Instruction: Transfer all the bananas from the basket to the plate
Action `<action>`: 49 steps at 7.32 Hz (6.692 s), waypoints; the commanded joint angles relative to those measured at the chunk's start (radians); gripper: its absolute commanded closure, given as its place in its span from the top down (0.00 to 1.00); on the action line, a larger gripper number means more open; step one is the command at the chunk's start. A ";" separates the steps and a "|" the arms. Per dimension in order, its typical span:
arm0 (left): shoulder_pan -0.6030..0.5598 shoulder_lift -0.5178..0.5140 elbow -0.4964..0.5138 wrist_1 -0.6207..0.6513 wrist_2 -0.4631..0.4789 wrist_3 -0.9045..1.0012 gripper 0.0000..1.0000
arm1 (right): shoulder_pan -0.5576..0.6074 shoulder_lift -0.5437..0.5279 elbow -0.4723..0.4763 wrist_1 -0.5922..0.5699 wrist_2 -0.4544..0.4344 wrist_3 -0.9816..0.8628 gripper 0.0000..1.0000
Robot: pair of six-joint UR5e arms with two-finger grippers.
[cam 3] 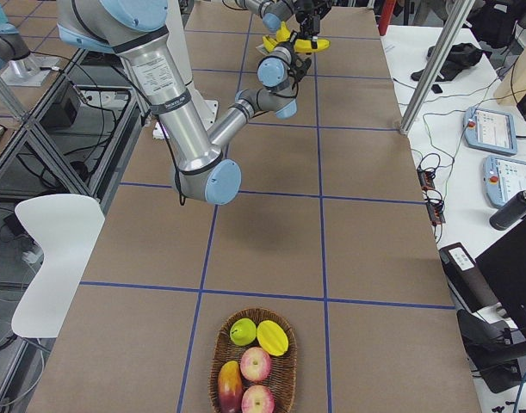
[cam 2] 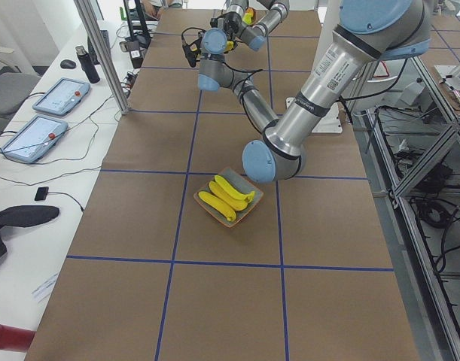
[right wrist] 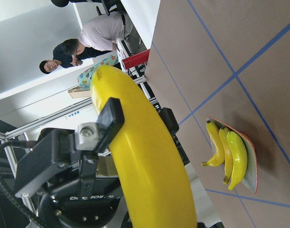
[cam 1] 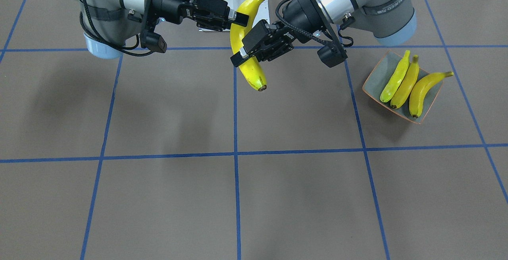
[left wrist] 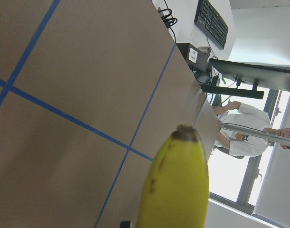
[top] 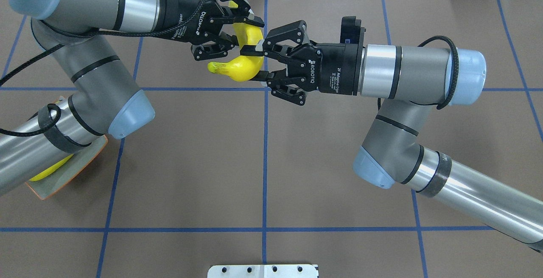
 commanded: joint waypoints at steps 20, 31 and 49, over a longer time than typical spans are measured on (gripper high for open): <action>0.052 0.748 -0.360 0.492 0.240 1.269 0.00 | 0.285 -0.490 0.020 -0.336 0.103 -1.076 1.00; 0.143 0.789 -0.356 0.623 0.254 1.425 0.00 | 0.437 -0.499 0.020 -0.528 0.256 -1.225 1.00; 0.141 0.765 -0.293 0.616 0.254 1.600 0.98 | 0.441 -0.495 0.117 -0.666 0.258 -1.222 1.00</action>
